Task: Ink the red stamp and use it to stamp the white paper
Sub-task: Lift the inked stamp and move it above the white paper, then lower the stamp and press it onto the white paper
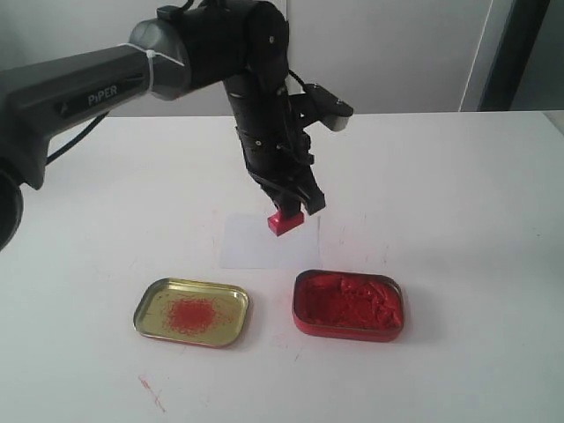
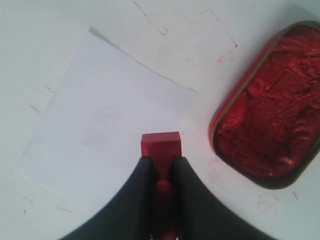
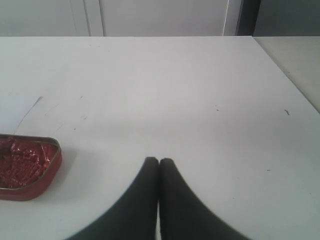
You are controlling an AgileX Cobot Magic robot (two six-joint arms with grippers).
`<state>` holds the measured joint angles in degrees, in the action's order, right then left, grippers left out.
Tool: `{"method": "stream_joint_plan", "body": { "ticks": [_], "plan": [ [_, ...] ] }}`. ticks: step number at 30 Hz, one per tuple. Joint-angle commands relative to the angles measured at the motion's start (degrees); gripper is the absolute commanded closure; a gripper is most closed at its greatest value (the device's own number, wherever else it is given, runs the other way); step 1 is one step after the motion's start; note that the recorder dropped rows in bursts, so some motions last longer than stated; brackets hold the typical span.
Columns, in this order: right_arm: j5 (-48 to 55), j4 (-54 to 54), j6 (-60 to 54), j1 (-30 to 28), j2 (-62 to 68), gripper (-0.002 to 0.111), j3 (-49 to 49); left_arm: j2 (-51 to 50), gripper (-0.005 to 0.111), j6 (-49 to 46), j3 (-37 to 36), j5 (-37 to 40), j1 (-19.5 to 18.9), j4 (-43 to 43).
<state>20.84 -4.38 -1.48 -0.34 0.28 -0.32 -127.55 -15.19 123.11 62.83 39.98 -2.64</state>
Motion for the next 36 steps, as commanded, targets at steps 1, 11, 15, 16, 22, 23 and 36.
{"method": "stream_joint_plan", "body": {
  "ticks": [1,11,15,16,22,23,36],
  "plan": [
    [-0.8,-0.05,0.12,-0.28,-0.28,0.108,0.32,0.96,0.107,0.42,0.3,1.38,-2.69,-1.12],
    [-0.8,-0.05,0.12,-0.28,-0.28,0.108,0.32,0.15,0.107,0.42,0.3,-0.08,-6.67,-1.62],
    [-0.8,-0.05,0.12,-0.28,-0.28,0.108,0.32,-0.47,0.107,0.42,-1.4,-2.66,-6.7,-1.63],
    [-0.8,-0.05,0.12,-0.28,-0.28,0.108,0.32,-0.84,0.107,0.42,-1.81,-3.35,-6.7,-1.8],
    [-0.8,-0.05,0.12,-0.28,-0.28,0.108,0.32,-1.01,0.107,0.42,-3.67,-6.28,-6.7,-2.48],
    [-0.8,-0.05,0.12,-0.28,-0.28,0.108,0.32,-1.01,0.107,0.42,-3.93,-6.42,-6.7,-2.48],
    [-0.8,-0.05,0.12,-0.28,-0.28,0.108,0.32,-1.01,0.107,0.42,-7.87,-11.27,-4.45,-0.01]
  ]
}}
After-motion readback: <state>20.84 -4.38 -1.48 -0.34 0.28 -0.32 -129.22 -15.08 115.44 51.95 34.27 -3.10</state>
